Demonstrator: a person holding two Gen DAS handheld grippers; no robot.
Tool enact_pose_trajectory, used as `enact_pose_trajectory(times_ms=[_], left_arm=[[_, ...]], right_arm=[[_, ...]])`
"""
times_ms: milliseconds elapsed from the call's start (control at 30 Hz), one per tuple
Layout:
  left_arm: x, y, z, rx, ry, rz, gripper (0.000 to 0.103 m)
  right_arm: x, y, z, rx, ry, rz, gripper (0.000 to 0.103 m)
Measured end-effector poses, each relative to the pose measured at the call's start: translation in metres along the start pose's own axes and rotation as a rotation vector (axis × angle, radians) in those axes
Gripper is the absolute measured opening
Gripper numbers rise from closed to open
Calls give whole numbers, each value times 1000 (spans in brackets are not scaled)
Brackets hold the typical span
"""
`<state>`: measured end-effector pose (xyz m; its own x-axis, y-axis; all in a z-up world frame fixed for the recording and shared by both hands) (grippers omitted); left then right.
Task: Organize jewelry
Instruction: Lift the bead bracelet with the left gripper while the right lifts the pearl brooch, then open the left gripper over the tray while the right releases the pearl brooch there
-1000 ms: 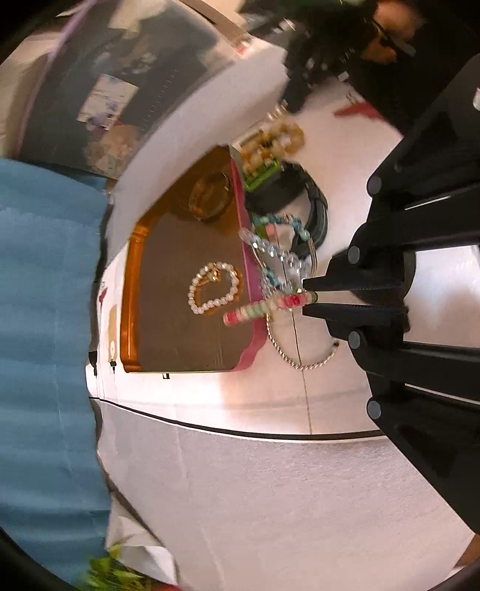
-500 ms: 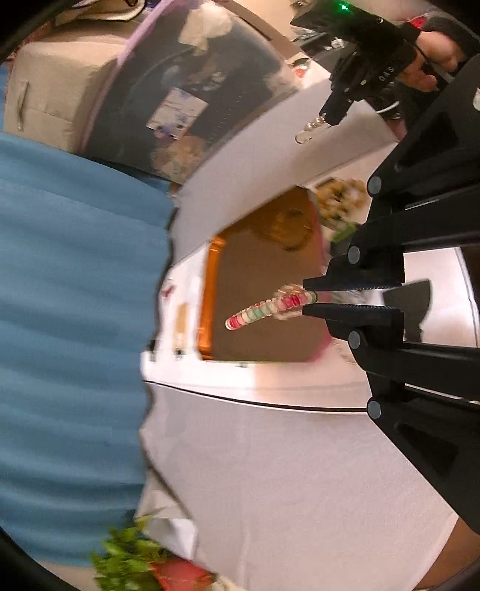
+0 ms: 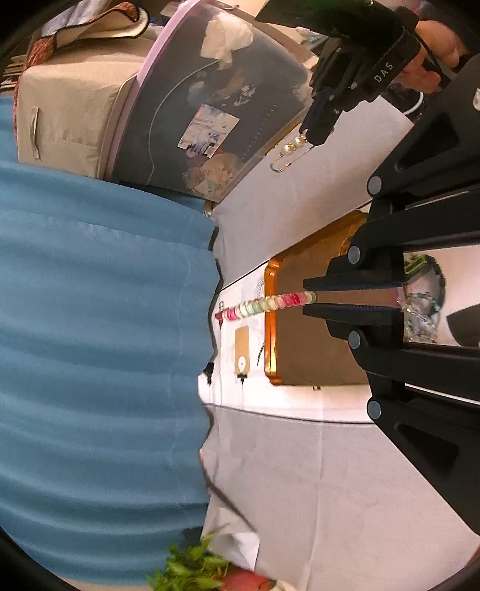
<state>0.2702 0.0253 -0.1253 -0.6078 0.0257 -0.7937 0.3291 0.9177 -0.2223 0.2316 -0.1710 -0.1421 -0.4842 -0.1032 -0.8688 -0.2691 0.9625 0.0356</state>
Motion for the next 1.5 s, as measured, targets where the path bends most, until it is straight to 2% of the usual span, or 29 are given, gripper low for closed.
enact_pose_trajectory(times_ms=[200, 300, 500, 667, 767, 800, 833, 867, 900, 933, 967, 1000, 1133, 1267, 1400, 1500], left_arm=[[-3, 29, 44, 25, 56, -85, 4], [4, 41, 74, 13, 131, -117, 4], [36, 67, 135, 93, 275, -256, 4], [57, 76, 152, 50, 324, -245, 4], [62, 76, 153, 26, 352, -233, 4], [62, 75, 153, 29, 354, -235, 7], [62, 75, 150, 31, 357, -244, 20], [62, 75, 145, 29, 358, -256, 32], [61, 74, 138, 29, 340, -261, 57], [59, 73, 128, 22, 307, -261, 69], [57, 71, 117, 13, 269, -256, 70], [55, 69, 109, 9, 248, -251, 71], [59, 59, 71, 25, 199, -255, 72], [74, 55, 35, 53, 138, -272, 72], [94, 54, 9, 26, 100, -228, 72], [111, 53, 3, -9, 102, -172, 72]], right_arm=[[-7, -4, 37, 6, 31, -35, 12], [-1, -11, 67, 9, 80, -30, 12], [33, -27, 128, 27, 214, 42, 12], [59, -40, 154, 58, 283, 91, 12], [67, -46, 164, 45, 312, 126, 12], [69, -48, 164, 40, 319, 132, 13], [70, -48, 163, 48, 325, 131, 15], [70, -48, 160, 47, 329, 131, 22], [69, -47, 154, 26, 317, 142, 39], [67, -47, 148, 13, 300, 150, 51], [64, -48, 138, 14, 270, 160, 72], [61, -49, 125, 30, 233, 167, 84], [57, -49, 85, 41, 168, 191, 87], [65, -42, 45, 134, 117, 120, 90], [84, -25, 12, 89, 102, 82, 92], [97, -12, -5, 48, 86, 70, 93]])
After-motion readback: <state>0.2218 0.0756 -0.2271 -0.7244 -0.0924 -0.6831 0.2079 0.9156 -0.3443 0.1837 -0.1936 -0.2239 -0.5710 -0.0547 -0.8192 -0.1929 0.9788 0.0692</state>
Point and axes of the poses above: each gripper's, at about its wrist camera, not at the fingertips, and z roughly the way its jaws point, y to its left, x to its underside, the point moved 4 cm from there along z, roughly the way its jaws point, and after that the axes turned 1 degree about x, right-handed, at the moved point
